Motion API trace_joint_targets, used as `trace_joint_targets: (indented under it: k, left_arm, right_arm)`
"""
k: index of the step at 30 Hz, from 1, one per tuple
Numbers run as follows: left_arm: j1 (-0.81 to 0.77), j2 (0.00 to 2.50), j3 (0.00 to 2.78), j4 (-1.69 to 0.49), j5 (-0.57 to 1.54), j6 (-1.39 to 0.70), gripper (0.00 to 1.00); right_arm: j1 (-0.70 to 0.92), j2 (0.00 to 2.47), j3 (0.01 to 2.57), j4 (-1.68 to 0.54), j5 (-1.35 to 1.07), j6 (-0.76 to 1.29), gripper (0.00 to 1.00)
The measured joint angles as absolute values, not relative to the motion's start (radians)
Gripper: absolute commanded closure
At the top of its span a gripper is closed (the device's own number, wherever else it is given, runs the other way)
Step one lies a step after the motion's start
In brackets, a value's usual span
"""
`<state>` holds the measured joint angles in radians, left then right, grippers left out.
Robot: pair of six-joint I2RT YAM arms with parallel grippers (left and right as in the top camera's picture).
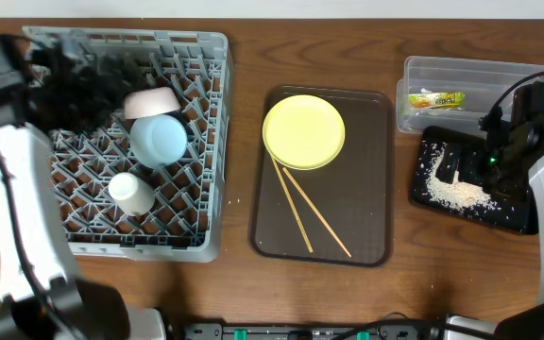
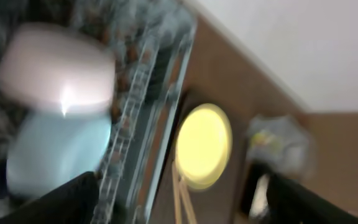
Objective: Sort waste into correct bins and load items into the dishwasher
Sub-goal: 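Reach the left gripper down to the wooden chopsticks on the tray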
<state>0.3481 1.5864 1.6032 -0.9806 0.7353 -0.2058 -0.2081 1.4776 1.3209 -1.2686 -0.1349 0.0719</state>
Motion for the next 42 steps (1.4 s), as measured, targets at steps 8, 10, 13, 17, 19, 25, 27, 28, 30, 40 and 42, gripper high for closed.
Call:
trace_joint_targets:
  k: [8, 10, 13, 17, 19, 25, 27, 28, 30, 40, 42]
  left_arm:
    - [-0.03, 1.532, 1.585, -1.2, 0.376, -0.319, 0.11]
    - [-0.138, 1.532, 1.553, -1.185, 0.315, -0.376, 0.12]
    - [-0.272, 1.542, 1.493, -1.132, 0.242, -0.44, 0.11]
    - [-0.416, 1.584, 1.407, -1.024, 0.184, -0.503, 0.11]
    - [-0.466, 1.613, 1.372, -0.971, 0.167, -0.528, 0.11]
    - [-0.574, 1.75, 1.342, -0.864, 0.137, -0.57, 0.11]
    - [-0.599, 1.805, 1.342, -0.843, 0.126, -0.577, 0.11]
    - [-0.609, 1.832, 1.342, -0.834, 0.124, -0.579, 0.11]
    - [-0.625, 1.882, 1.342, -0.823, 0.121, -0.581, 0.12]
    - [-0.66, 2.019, 1.342, -0.83, 0.126, -0.599, 0.42]
    - [-0.661, 2.02, 1.342, -0.833, 0.128, -0.603, 0.55]
  right_arm:
    - [-0.208, 1.478, 1.321, -1.27, -0.134, 0.072, 0.01]
    - [-0.208, 1.478, 1.321, -1.271, -0.135, 0.072, 0.01]
    - [-0.208, 1.478, 1.321, -1.271, -0.134, 0.072, 0.01]
    - [-0.208, 1.478, 1.321, -1.271, -0.135, 0.072, 0.01]
    - [-0.208, 1.478, 1.321, -1.272, -0.135, 0.072, 0.01]
    - [-0.208, 1.478, 1.321, -1.273, -0.135, 0.072, 0.01]
    - [-0.208, 1.478, 1.321, -1.274, -0.135, 0.072, 0.01]
    - [-0.208, 1.478, 1.321, -1.275, -0.135, 0.072, 0.01]
    - [-0.208, 1.478, 1.321, -1.276, -0.135, 0.072, 0.01]
    - [-0.208, 1.478, 1.321, -1.275, -0.135, 0.072, 0.01]
    - [-0.208, 1.478, 1.321, -1.275, -0.135, 0.072, 0.01]
